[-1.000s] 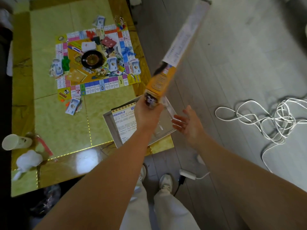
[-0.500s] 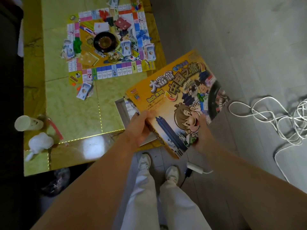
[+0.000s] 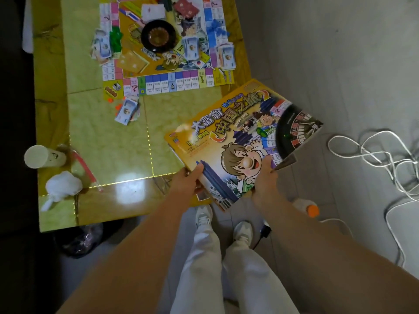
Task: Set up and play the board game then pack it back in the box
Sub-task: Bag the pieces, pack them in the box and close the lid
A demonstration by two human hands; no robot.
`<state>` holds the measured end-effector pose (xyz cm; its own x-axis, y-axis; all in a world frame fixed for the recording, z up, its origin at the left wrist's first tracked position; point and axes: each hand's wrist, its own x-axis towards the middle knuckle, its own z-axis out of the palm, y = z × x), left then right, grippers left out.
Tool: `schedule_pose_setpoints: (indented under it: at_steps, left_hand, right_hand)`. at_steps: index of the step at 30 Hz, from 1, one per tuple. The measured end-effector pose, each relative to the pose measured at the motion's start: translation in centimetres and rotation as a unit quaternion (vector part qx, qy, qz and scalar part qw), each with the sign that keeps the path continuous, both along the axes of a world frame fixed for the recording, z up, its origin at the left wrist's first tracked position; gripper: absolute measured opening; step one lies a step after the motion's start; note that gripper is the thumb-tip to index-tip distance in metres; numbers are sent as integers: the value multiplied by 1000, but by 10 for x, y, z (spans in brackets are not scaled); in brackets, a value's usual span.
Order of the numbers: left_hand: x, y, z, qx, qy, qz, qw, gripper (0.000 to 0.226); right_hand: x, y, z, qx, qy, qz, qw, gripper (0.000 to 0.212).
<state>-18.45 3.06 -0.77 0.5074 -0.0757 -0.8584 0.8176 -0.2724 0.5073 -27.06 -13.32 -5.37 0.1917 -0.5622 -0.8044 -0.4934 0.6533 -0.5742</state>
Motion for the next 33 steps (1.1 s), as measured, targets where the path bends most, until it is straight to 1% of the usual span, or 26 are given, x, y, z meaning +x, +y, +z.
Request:
schedule_pose_setpoints:
  at_steps: [3,4,6,7,8,10,12,17,19,22,24,26,28,31,33]
  left_hand:
    - [12,0,-8,25,-41,-21,999,21]
    - [15,-1,-12,32,-50,-31,998,20]
    - [21,-2,-20,54,-60,-49,996,16]
    - [22,-2,-22,71,-68,-57,993,13]
    - [24,-1,-27,86,-80,-65,991,12]
    - [26,1,-31,117,-110,-99,982,22]
    - [31,2,-34,144,-134,-140,970,29]
    - [39,2,-45,183,-113,-180,960,34]
    - [39,1,-48,205,-108,-186,955,36]
    - [38,3,-51,266,-88,-213,936,44]
    - [38,5,-55,266,-79,-217,936,48]
    - [38,5,-58,243,-68,-205,946,51]
    - [37,3,-60,210,-51,-187,958,47]
    - [38,3,-63,185,-37,-188,964,40]
    - [40,3,-64,183,-37,-200,962,39]
  right_hand:
    - [9,10,11,-40,45,-29,998,54]
    - [10,12,8,-41,53,-34,997,42]
    - [9,16,4,-48,65,-41,996,27]
    - [8,20,6,-53,69,-42,995,27]
    - [7,23,3,-49,73,-44,995,31]
    - [6,28,-10,-25,94,-48,994,38]
    - [7,32,-21,11,115,-46,992,39]
    - [6,30,-34,50,146,5,988,40]
    - [6,26,-41,38,167,27,985,36]
    - [5,19,-47,4,200,55,978,24]
    - [6,16,-46,12,196,49,979,24]
    - [12,18,-42,6,182,31,983,37]
    - [14,20,-44,10,174,27,984,47]
    - [12,22,-50,51,166,55,983,48]
    - [11,20,-51,68,163,45,983,45]
